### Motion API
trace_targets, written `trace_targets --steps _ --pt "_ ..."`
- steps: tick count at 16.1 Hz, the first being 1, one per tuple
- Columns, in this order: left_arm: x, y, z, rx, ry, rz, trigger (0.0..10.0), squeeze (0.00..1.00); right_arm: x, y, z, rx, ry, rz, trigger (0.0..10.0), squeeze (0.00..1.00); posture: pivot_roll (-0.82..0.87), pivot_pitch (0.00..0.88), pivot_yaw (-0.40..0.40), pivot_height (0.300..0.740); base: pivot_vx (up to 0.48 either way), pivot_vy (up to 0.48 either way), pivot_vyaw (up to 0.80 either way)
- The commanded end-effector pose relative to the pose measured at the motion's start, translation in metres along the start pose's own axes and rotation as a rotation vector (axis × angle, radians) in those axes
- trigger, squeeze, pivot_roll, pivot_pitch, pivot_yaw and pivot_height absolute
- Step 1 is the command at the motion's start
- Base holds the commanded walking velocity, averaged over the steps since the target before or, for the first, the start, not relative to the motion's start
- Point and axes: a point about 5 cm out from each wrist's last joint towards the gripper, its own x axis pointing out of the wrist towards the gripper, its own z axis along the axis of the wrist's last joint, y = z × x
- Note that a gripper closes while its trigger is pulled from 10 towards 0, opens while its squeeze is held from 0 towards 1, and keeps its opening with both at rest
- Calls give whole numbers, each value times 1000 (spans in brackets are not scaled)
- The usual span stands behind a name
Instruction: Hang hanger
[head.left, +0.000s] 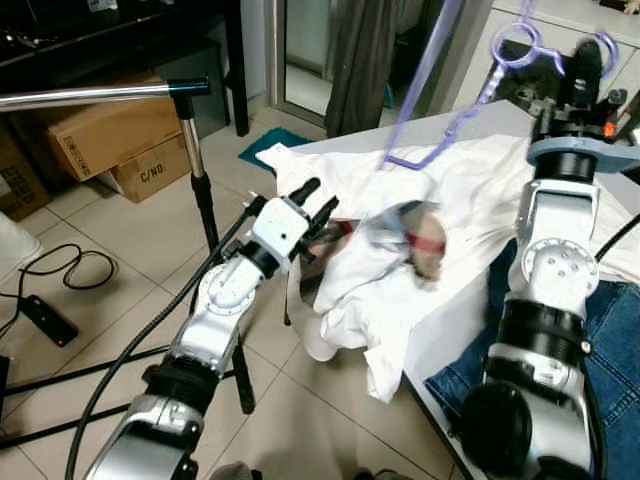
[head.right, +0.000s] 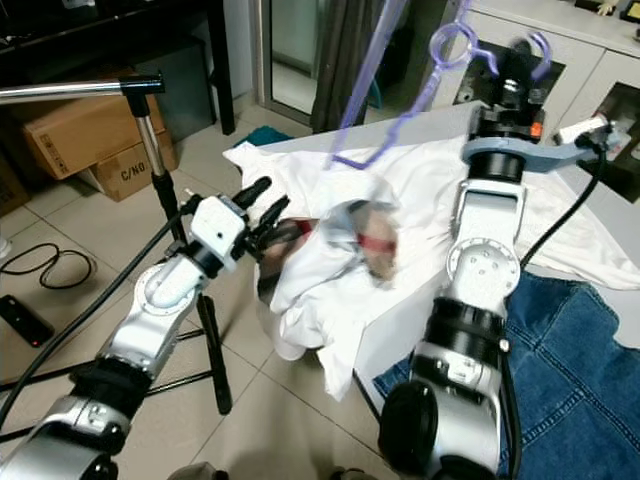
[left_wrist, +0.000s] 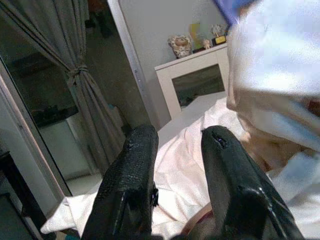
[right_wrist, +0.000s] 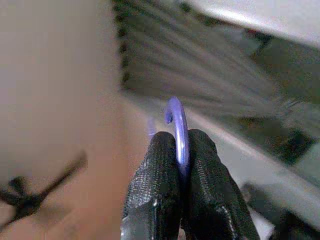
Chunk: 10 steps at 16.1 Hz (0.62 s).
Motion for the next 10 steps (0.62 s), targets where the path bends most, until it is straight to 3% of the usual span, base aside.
trace_targets --steps 1,3,6,9,10 --pt "5 -2 2 17 -12 -17 10000 0 -1 10 -4 25 30 69 0 0 69 20 -67 740 0 0 0" --pt "8 -3 1 22 -13 -37 10000 0 -3 14 -6 35 52 91 0 0 67 19 -66 740 0 0 0" --pt "16 -20 1 36 -30 -147 10000 0 -8 14 -11 15 89 101 0 0 64 12 -64 740 0 0 0" --pt "19 -43 -11 34 34 -218 10000 0 -3 -2 -8 -154 58 -11 0 0 65 9 -59 740 0 0 0" --pt "17 -54 -20 69 80 -258 10000 0 -2 -10 -5 -235 43 -79 0 0 65 8 -60 740 0 0 0"
